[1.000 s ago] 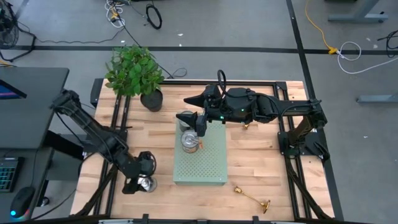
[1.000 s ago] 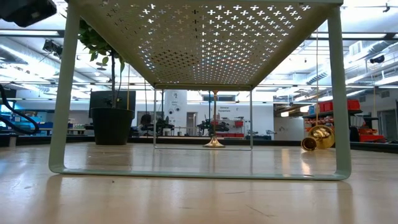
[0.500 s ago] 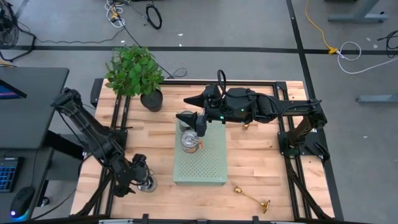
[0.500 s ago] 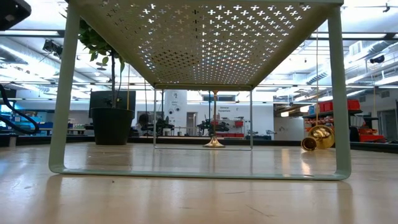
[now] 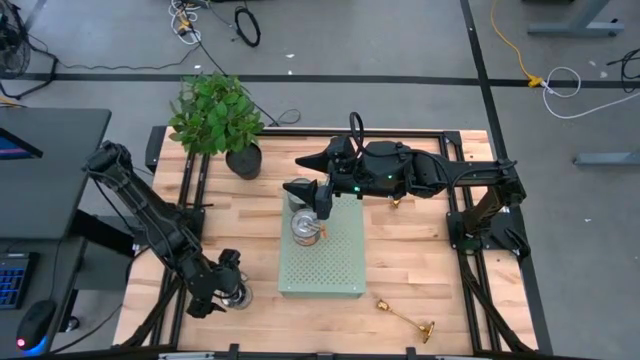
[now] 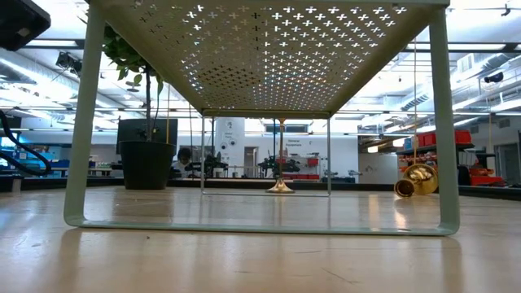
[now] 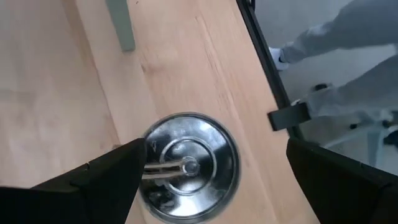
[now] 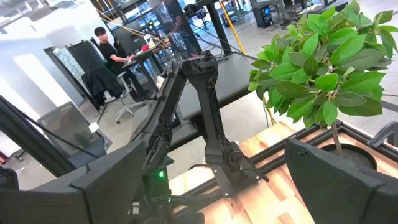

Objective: Pick & Place candle stick holders
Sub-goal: Put the brown scented candle on the shelf

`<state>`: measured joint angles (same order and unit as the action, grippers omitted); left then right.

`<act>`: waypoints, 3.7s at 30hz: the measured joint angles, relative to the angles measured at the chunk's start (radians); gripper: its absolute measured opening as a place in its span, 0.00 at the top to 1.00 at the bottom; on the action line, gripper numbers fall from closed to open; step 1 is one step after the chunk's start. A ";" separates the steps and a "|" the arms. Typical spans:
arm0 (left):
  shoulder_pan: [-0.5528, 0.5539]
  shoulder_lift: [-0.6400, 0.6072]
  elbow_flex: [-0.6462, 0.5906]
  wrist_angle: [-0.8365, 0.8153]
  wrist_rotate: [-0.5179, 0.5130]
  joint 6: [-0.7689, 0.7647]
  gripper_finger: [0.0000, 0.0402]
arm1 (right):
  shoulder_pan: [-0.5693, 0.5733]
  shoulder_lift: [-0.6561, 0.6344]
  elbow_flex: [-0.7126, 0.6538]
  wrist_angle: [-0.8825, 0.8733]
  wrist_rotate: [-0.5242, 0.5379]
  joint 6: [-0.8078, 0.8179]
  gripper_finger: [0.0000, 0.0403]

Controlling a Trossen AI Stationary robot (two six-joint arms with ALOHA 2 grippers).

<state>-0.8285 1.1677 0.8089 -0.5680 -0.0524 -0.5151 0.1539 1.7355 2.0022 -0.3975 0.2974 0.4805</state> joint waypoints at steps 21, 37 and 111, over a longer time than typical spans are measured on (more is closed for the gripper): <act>0.000 0.078 0.000 0.038 -0.033 0.082 0.01 | 0.000 0.000 0.000 0.000 0.000 0.000 0.04; 0.000 0.078 0.000 0.025 -0.020 0.011 0.01 | 0.000 0.000 0.000 0.000 0.000 0.000 0.04; 0.042 0.120 0.002 0.018 -0.032 0.154 0.05 | 0.000 0.000 0.000 0.000 0.000 0.000 0.04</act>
<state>-0.7860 1.2877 0.8104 -0.5505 -0.0839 -0.3614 0.1541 1.7359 2.0022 -0.3977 0.2974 0.4806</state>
